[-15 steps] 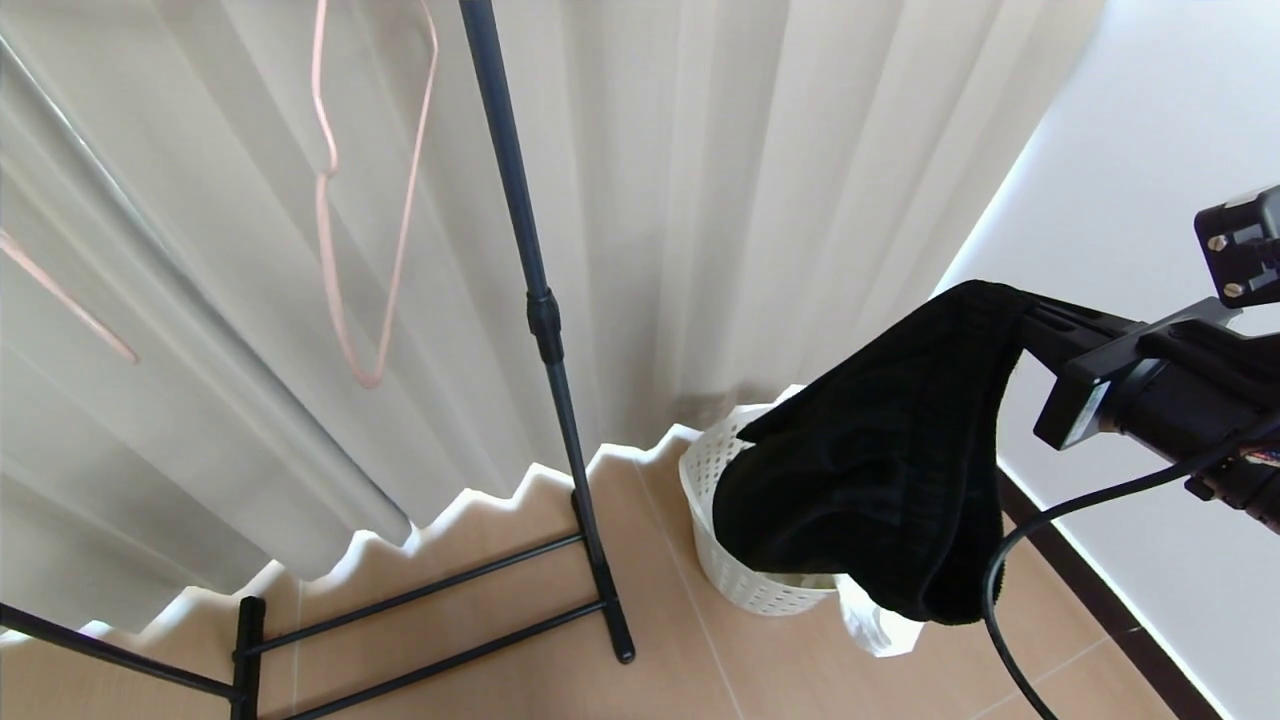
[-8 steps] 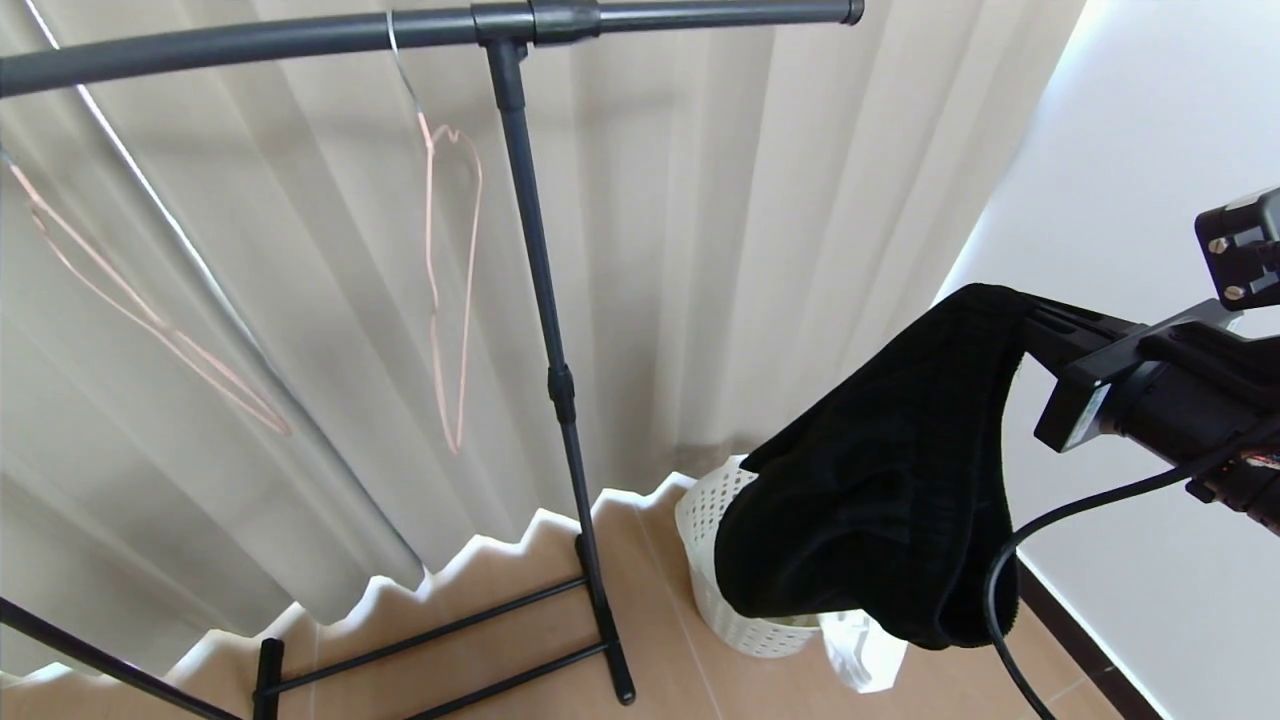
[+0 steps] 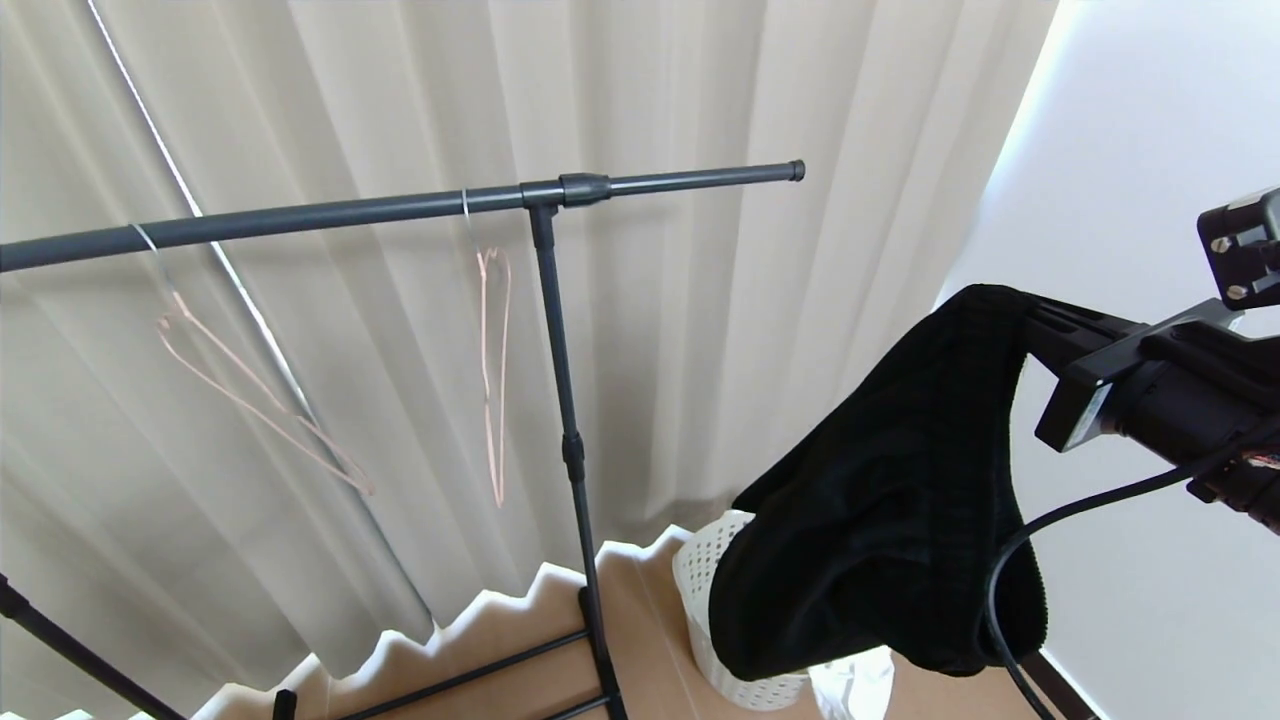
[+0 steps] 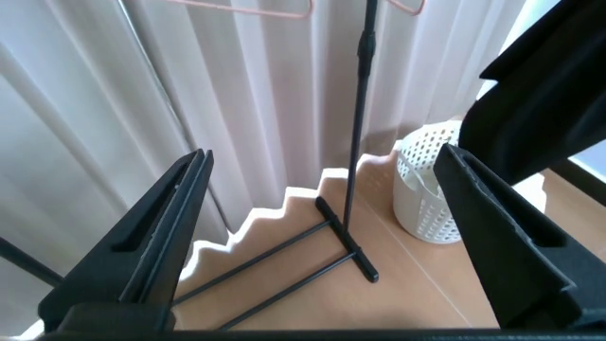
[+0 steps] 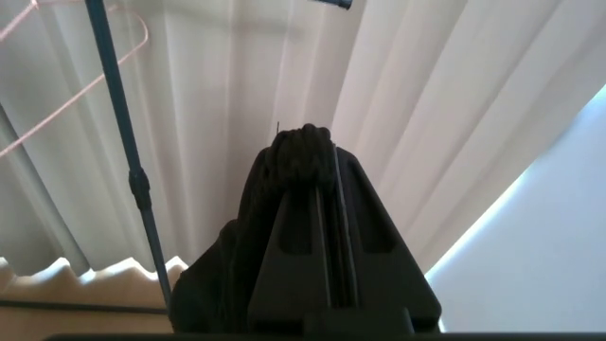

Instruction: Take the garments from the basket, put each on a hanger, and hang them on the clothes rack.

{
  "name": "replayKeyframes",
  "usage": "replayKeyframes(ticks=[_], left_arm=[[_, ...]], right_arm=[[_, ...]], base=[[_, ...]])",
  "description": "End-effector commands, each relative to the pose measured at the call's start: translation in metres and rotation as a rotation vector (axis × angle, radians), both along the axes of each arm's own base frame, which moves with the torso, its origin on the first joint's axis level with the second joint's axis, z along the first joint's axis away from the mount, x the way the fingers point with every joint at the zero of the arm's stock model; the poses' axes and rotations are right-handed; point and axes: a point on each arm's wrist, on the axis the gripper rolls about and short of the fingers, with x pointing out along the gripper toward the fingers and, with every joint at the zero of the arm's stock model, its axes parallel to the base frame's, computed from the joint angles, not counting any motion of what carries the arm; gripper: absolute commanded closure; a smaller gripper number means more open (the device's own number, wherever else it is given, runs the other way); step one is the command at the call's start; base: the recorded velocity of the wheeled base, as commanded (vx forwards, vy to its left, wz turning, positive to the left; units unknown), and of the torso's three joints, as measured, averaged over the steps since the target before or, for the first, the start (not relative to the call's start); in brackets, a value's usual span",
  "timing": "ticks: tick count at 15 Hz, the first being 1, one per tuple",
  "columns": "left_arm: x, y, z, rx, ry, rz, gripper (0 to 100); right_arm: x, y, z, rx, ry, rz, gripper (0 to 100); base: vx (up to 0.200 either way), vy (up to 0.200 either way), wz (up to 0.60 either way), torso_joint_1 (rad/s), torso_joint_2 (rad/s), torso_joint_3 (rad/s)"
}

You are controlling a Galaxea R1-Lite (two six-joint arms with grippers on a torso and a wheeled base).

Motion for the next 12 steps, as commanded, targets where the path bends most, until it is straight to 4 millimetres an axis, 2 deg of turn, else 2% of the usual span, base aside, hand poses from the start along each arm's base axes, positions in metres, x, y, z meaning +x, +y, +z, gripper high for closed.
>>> replayKeyframes(ticks=[1, 7, 12], left_arm=[[-0.0001, 0.0000, 0.0000, 0.000, -0.001, 0.000, 0], [-0.0001, 0.0000, 0.0000, 0.000, -0.001, 0.000, 0], [-0.0001, 0.0000, 0.0000, 0.000, -0.001, 0.000, 0]], right_arm=[[0.0006, 0.0004, -0.0010, -0.002, 0.004, 0.000, 100], [0.0014, 0.0008, -0.0012, -0.002, 0.005, 0.000, 100], [0.0013, 0.0007, -0.0017, -0.003, 0.006, 0.002, 100]], base=[[0.000, 0.000, 0.00, 0.188, -0.41, -0.085], [0.000, 0.000, 0.00, 0.020, -0.05, -0.003], [0.000, 0.000, 0.00, 0.004, 0.00, 0.106]])
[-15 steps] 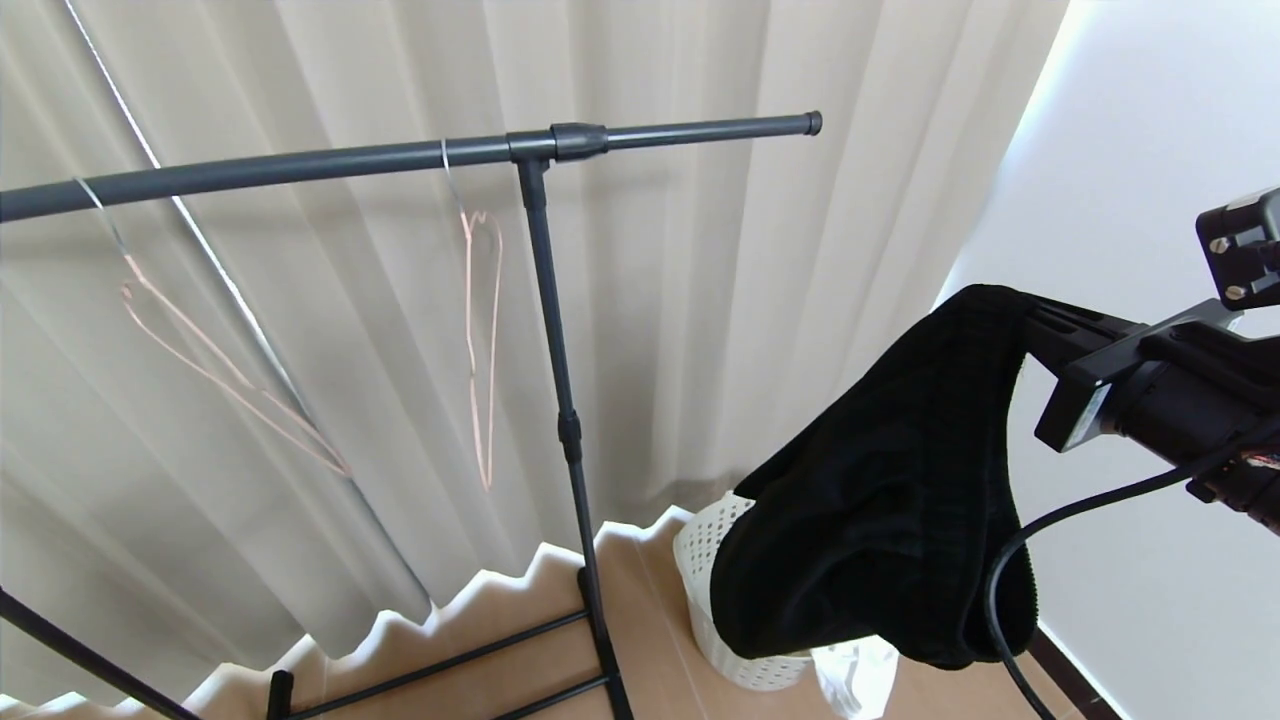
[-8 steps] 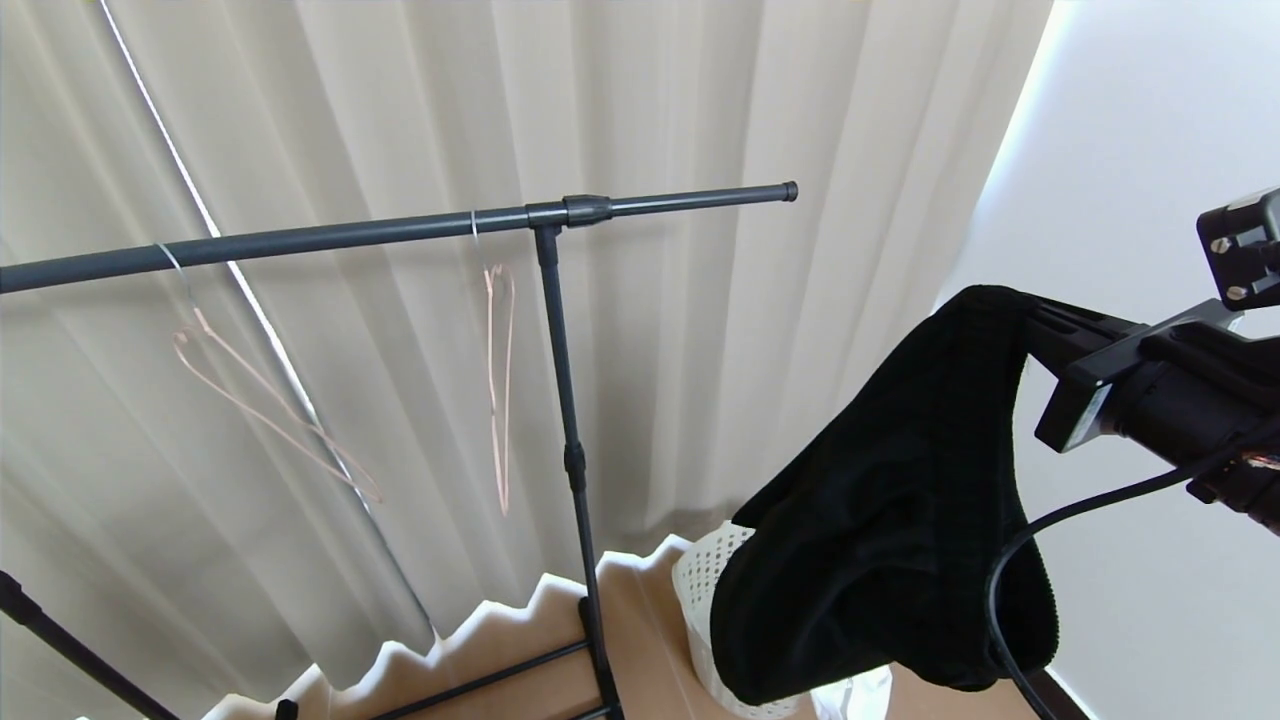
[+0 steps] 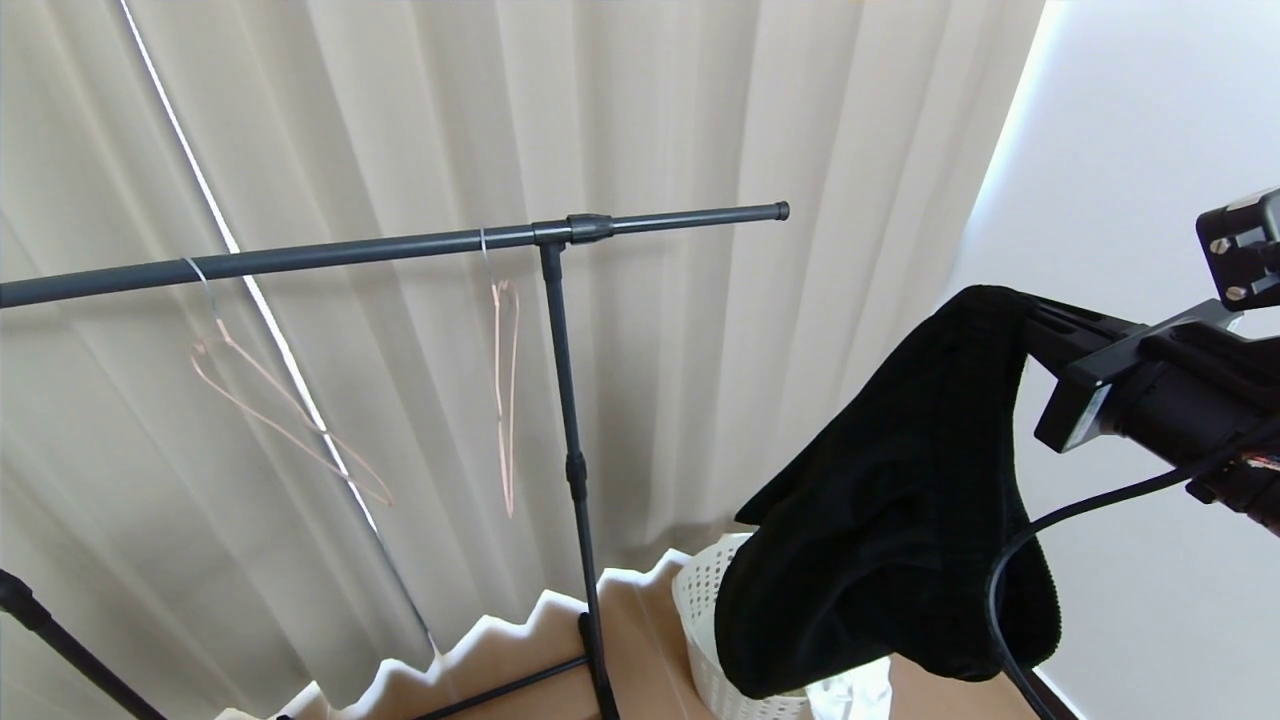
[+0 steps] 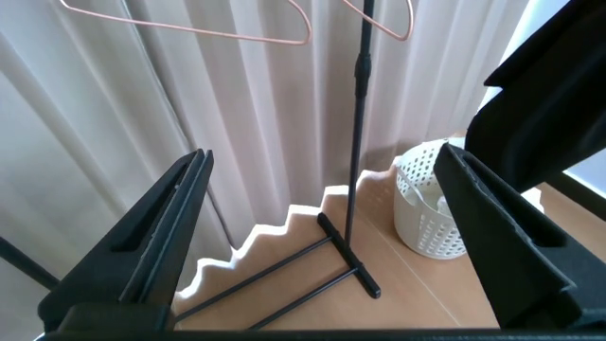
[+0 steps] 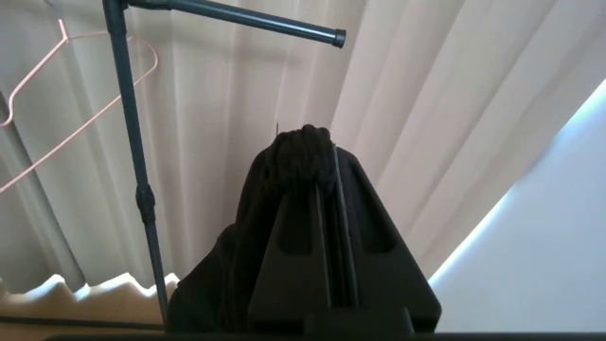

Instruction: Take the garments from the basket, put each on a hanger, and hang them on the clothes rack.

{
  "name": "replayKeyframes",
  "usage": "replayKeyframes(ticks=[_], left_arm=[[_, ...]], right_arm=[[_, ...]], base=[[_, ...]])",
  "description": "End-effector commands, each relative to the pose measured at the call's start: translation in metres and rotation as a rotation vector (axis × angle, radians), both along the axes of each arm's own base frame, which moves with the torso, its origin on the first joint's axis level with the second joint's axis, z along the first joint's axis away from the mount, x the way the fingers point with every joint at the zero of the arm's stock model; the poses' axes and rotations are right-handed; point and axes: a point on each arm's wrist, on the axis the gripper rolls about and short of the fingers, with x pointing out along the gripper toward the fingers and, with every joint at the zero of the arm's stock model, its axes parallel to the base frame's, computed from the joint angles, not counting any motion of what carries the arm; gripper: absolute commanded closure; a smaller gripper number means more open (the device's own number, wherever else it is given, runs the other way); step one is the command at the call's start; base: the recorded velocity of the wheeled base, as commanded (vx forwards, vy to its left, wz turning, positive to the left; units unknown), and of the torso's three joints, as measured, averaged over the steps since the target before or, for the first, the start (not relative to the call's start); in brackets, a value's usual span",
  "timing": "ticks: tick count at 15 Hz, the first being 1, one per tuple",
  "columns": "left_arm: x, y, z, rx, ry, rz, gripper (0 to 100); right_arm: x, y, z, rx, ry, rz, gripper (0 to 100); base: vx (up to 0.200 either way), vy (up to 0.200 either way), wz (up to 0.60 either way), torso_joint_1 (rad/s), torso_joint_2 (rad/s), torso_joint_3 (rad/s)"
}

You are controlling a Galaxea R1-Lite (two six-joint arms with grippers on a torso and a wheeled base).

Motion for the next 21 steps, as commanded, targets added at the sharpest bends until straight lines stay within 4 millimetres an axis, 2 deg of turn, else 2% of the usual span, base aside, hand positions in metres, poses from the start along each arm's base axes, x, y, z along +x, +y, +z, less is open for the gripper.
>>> replayKeyframes(ticks=[1, 7, 13, 14, 19, 21], left_arm=[[-0.0001, 0.0000, 0.0000, 0.000, -0.001, 0.000, 0], [0.0000, 0.0001, 0.0000, 0.000, -0.001, 0.003, 0], [0.0001, 0.0001, -0.0002, 0.012, -0.002, 0.003, 0], [0.0001, 0.0001, -0.0004, 0.012, -0.001, 0.003, 0], [0.0000, 0.0000, 0.0000, 0.003, -0.001, 0.002, 0], [0.0000, 0.0000, 0.0000, 0.003, -0.001, 0.002, 0]], right_arm=[[0.0008, 0.0003, -0.0010, -0.002, 0.004, 0.000, 100], [0.0019, 0.0005, -0.0021, -0.005, 0.009, -0.002, 100], [0.0022, 0.0006, -0.0025, -0.006, 0.011, -0.002, 100], [0.0025, 0.0008, -0.0028, -0.007, 0.012, -0.002, 100], [0.0022, 0.0006, -0.0025, -0.006, 0.011, -0.002, 100], [0.0022, 0.0006, -0.0025, -0.006, 0.011, -0.002, 100]], base=[[0.000, 0.000, 0.00, 0.000, 0.00, 0.000], [0.000, 0.000, 0.00, 0.000, 0.00, 0.000], [0.000, 0.000, 0.60, 0.003, 0.00, 0.002], [0.000, 0.000, 0.00, 0.000, 0.00, 0.000], [-0.200, 0.000, 0.00, 0.007, 0.00, 0.003], [0.000, 0.200, 0.00, -0.014, 0.00, 0.010]])
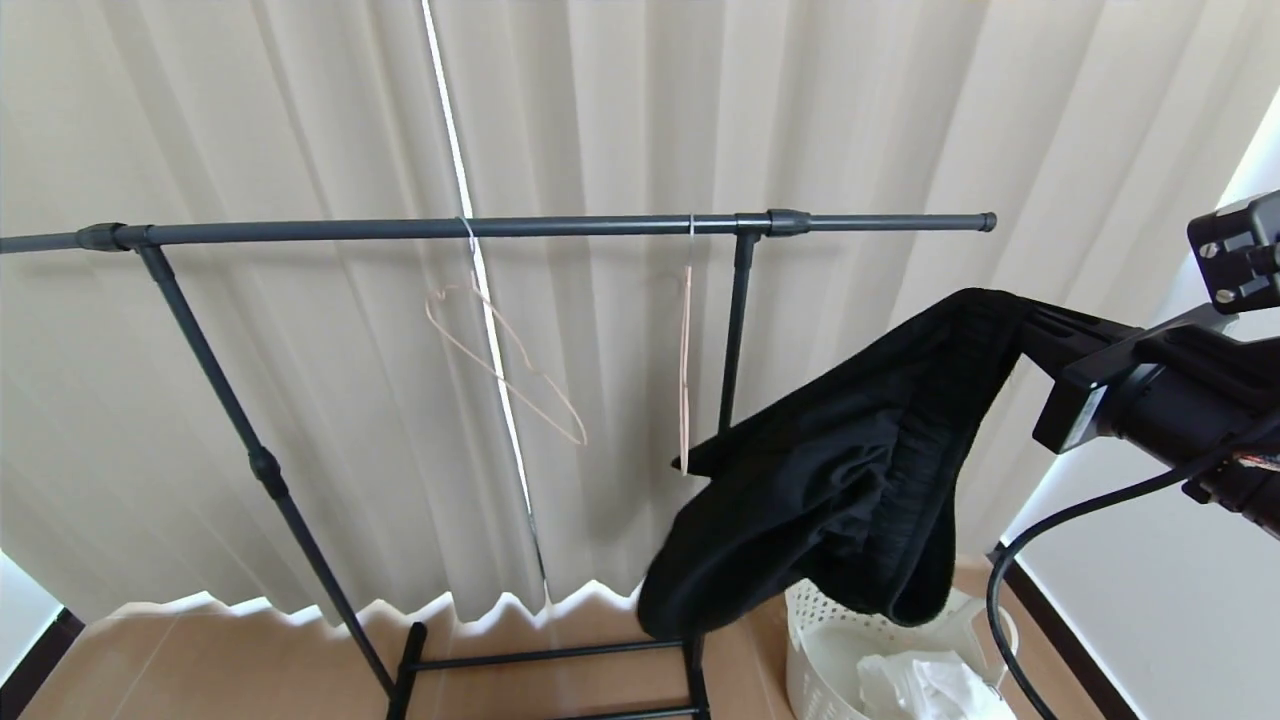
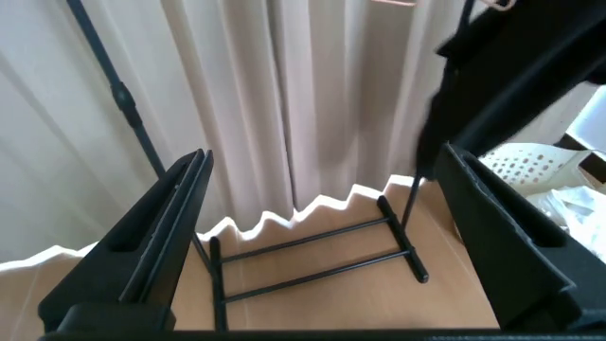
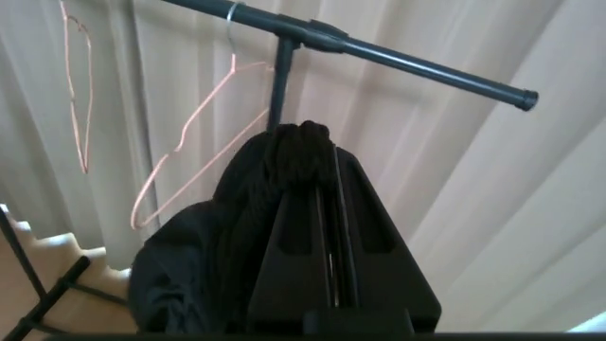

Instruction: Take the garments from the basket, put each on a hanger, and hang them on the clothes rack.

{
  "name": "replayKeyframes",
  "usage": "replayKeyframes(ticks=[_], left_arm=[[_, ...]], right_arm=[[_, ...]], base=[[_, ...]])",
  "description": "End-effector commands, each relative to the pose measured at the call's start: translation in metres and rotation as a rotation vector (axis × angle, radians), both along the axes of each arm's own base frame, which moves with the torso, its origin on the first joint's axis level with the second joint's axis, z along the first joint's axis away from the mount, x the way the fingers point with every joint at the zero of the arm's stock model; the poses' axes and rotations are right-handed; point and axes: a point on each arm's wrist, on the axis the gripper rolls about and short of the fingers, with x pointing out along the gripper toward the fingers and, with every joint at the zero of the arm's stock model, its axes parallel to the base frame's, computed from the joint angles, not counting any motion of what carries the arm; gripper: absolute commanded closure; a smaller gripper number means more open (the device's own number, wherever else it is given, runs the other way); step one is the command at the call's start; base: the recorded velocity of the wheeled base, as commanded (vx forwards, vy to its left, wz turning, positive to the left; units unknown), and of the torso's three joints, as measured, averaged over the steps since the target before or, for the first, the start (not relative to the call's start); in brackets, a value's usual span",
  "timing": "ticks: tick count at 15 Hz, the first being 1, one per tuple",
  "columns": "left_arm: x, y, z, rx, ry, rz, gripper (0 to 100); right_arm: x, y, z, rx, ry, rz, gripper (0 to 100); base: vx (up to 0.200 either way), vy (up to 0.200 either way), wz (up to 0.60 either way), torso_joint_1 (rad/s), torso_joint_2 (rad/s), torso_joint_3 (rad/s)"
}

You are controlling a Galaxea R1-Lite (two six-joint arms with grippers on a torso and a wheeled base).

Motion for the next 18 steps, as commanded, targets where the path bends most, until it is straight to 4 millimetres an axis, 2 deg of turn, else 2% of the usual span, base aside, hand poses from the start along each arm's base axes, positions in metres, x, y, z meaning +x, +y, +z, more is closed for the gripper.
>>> replayKeyframes(ticks=[1, 7, 11, 15, 17, 18], left_arm=[[0.000, 0.000, 0.000, -0.001, 0.001, 0.000, 0], [0.000, 0.000, 0.000, 0.003, 0.001, 0.000, 0], [0.000, 0.000, 0.000, 0.003, 0.001, 0.000, 0], [0.000, 0.000, -0.001, 0.011, 0.004, 0.001, 0], [0.001, 0.000, 0.000, 0.021, 0.017, -0.002, 0], [0.006, 0.000, 0.002, 0.035, 0.090, 0.016, 0]], right_arm=[[0.000, 0.001, 0.000, -0.001, 0.000, 0.004, 100], [0.000, 0.001, 0.000, -0.001, 0.000, 0.004, 100], [0.000, 0.001, -0.001, -0.001, 0.001, 0.004, 100], [0.009, 0.005, -0.008, -0.021, 0.032, 0.002, 100], [0.013, 0.007, -0.004, -0.042, 0.017, -0.017, 100], [0.019, 0.010, -0.001, -0.042, 0.017, -0.057, 100]], base=[[0.000, 0.200, 0.00, -0.017, 0.00, 0.007], [0.000, 0.200, 0.00, 0.005, 0.00, 0.004], [-0.200, 0.000, 0.00, 0.006, 0.00, 0.005], [0.000, 0.000, 0.00, 0.000, 0.00, 0.000], [0.000, 0.000, 0.00, 0.000, 0.00, 0.000], [0.000, 0.000, 0.00, 0.000, 0.00, 0.000]])
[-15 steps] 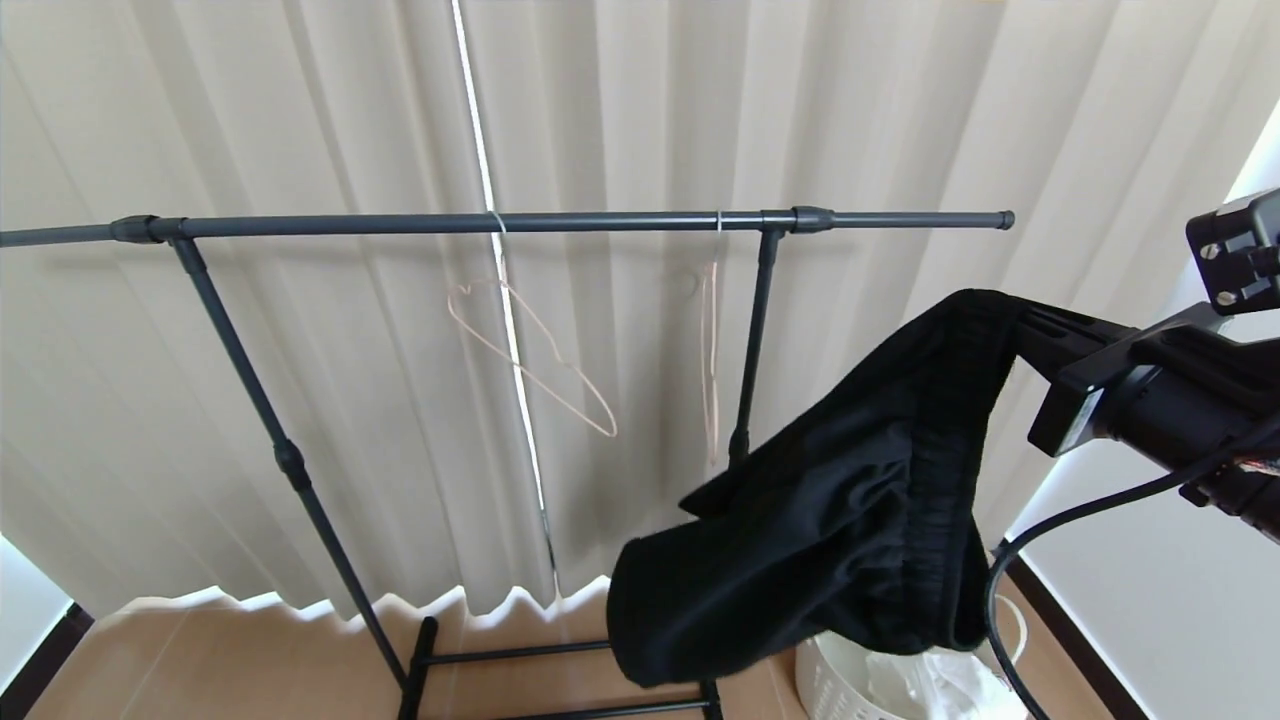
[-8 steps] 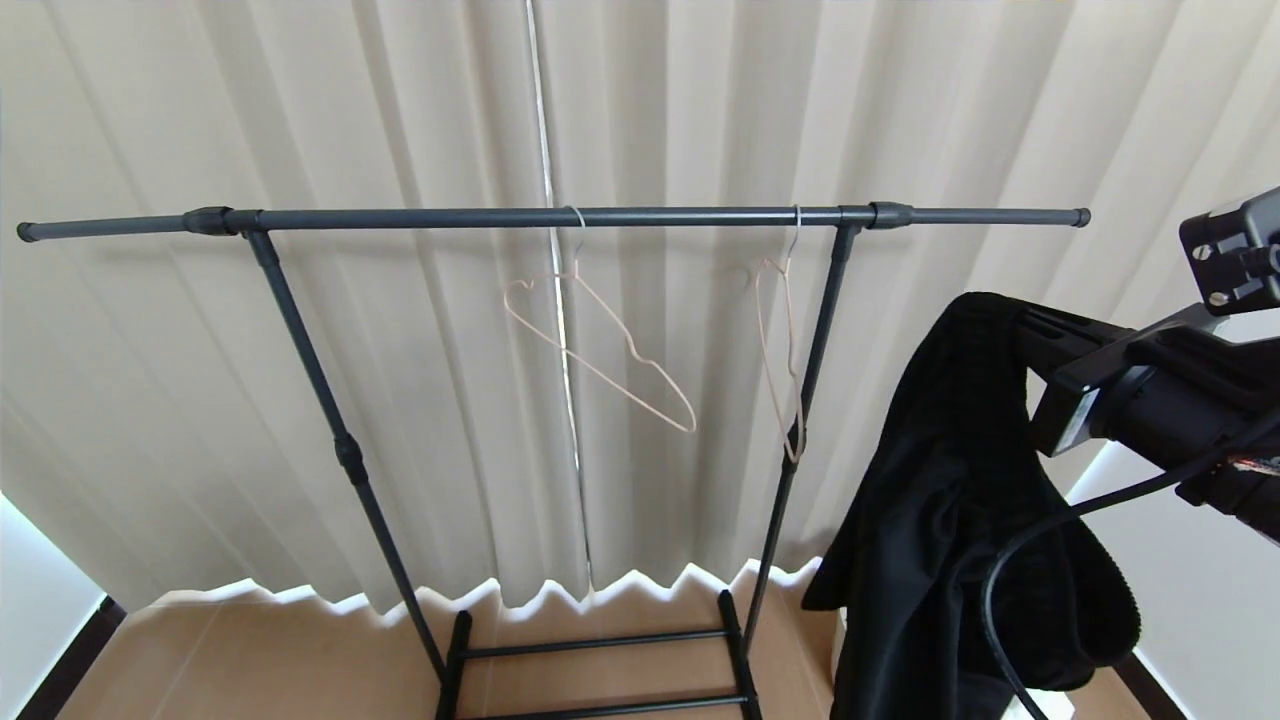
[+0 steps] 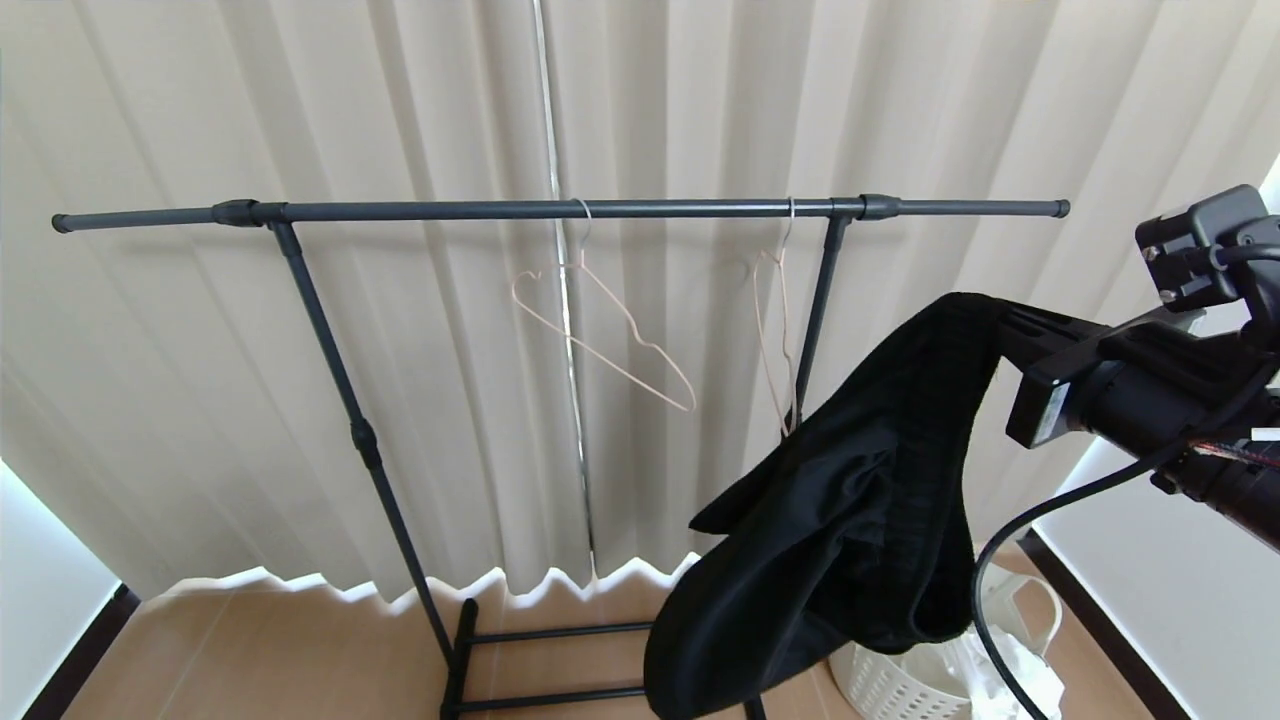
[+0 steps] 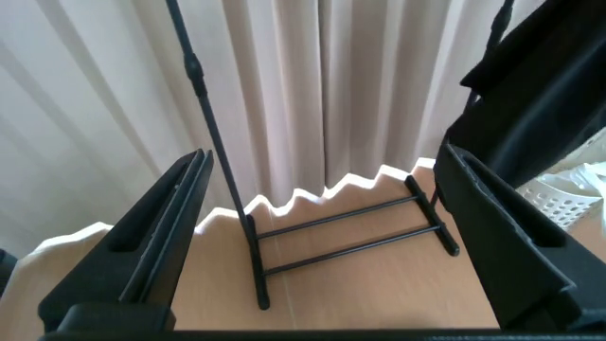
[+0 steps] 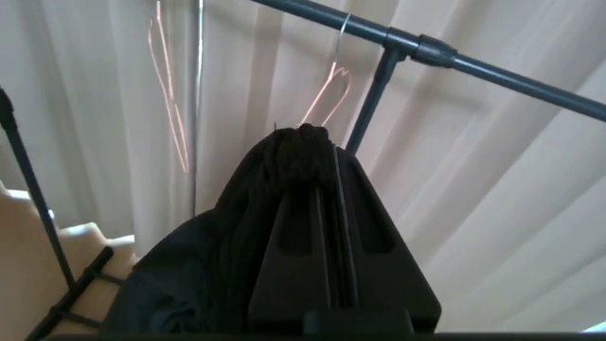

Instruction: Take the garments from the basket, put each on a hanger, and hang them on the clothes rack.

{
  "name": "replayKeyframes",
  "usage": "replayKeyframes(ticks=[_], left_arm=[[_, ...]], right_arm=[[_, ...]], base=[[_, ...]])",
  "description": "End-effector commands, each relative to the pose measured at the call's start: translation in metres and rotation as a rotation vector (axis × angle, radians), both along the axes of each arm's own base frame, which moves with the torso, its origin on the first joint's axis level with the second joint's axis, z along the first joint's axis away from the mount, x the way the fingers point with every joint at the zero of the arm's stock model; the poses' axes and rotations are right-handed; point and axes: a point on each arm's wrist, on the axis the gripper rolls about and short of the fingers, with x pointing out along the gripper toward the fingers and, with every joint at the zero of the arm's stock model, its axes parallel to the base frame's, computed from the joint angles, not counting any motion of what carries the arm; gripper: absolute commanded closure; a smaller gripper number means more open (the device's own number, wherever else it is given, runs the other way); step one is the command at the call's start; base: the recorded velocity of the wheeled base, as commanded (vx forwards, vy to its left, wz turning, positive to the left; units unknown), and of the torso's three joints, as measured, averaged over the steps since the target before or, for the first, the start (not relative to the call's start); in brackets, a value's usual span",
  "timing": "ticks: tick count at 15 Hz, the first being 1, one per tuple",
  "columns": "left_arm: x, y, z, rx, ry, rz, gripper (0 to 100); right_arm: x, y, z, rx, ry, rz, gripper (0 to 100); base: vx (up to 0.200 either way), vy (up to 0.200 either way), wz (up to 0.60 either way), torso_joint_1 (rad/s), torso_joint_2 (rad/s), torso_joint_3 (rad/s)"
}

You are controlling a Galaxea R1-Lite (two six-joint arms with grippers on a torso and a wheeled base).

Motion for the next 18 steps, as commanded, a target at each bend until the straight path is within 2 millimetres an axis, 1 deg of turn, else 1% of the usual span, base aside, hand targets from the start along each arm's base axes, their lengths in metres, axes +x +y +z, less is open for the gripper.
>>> replayKeyframes(ticks=[1, 2, 3, 4, 5, 6, 7, 8, 9, 10, 11, 12, 13, 15, 16, 17, 18], left_arm=[[0.007, 0.000, 0.004, 0.022, 0.099, 0.027, 0], [0.015, 0.000, 0.018, 0.045, 0.150, 0.037, 0], [0.023, 0.000, 0.040, 0.044, 0.168, 0.031, 0], [0.030, 0.000, 0.057, 0.036, 0.178, 0.021, 0], [0.042, 0.000, 0.078, 0.022, 0.197, 0.004, 0], [0.051, 0.000, 0.088, 0.008, 0.216, -0.011, 0], [0.071, -0.002, 0.101, -0.030, 0.286, -0.073, 0], [0.083, -0.006, 0.107, -0.073, 0.330, -0.114, 0], [0.102, -0.016, 0.119, -0.150, 0.395, -0.176, 0], [0.118, -0.025, 0.127, -0.204, 0.445, -0.202, 0], [0.126, -0.029, 0.132, -0.223, 0.462, -0.209, 0], [0.154, -0.049, 0.136, -0.236, 0.545, -0.244, 0], [0.170, -0.063, 0.137, -0.221, 0.580, -0.259, 0], [0.189, -0.086, 0.133, -0.171, 0.628, -0.281, 0], [0.205, -0.110, 0.131, -0.119, 0.649, -0.285, 0], [0.213, -0.126, 0.128, -0.082, 0.654, -0.286, 0], [0.218, -0.136, 0.126, -0.061, 0.659, -0.284, 0]], right_arm=[[0.011, 0.006, 0.004, 0.000, 0.002, -0.043, 100], [0.014, 0.015, 0.009, -0.011, 0.039, -0.069, 100], [0.012, 0.020, 0.012, -0.031, 0.104, -0.050, 100], [0.012, 0.025, 0.018, -0.028, 0.148, -0.036, 100], [0.011, 0.035, 0.031, 0.010, 0.211, -0.008, 100], [0.010, 0.043, 0.039, 0.038, 0.258, 0.017, 100], [0.013, 0.060, 0.052, 0.105, 0.364, 0.043, 100], [0.016, 0.067, 0.055, 0.166, 0.412, 0.041, 100], [0.026, 0.079, 0.051, 0.250, 0.468, 0.048, 100], [0.035, 0.086, 0.047, 0.284, 0.493, 0.042, 100], [0.038, 0.088, 0.046, 0.293, 0.497, 0.038, 100], [0.045, 0.094, 0.047, 0.336, 0.491, 0.038, 100], [0.050, 0.097, 0.047, 0.371, 0.478, 0.037, 100], [0.053, 0.099, 0.048, 0.399, 0.462, 0.036, 100], [0.053, 0.098, 0.048, 0.406, 0.458, 0.029, 100], [0.054, 0.099, 0.049, 0.416, 0.449, 0.018, 100], [0.056, 0.100, 0.048, 0.424, 0.445, 0.006, 100]], base=[[0.000, 0.000, 0.00, 0.000, 0.00, 0.000], [0.000, 0.000, 0.00, 0.000, 0.00, 0.000], [0.000, 0.000, 0.00, 0.000, 0.00, 0.000], [0.000, 0.000, 0.00, 0.000, 0.00, 0.000], [0.000, 0.000, 0.00, 0.000, 0.00, 0.000], [0.000, 0.000, 0.00, 0.000, 0.00, 0.000], [0.000, 0.000, 0.00, 0.000, 0.00, 0.000], [0.000, 0.000, 0.00, 0.000, 0.00, 0.000], [0.000, 0.000, 0.00, 0.000, 0.00, 0.000], [0.000, 0.000, 0.00, 0.000, 0.00, 0.000], [0.000, 0.000, 0.00, 0.000, 0.00, 0.000], [0.000, 0.000, 0.00, 0.000, 0.00, 0.000], [0.000, 0.000, 0.00, 0.000, 0.00, 0.000], [0.000, 0.000, 0.00, 0.000, 0.00, 0.000], [0.000, 0.000, 0.00, 0.000, 0.00, 0.000], [0.000, 0.000, 0.00, 0.000, 0.00, 0.000], [0.000, 0.000, 0.00, 0.000, 0.00, 0.000]])
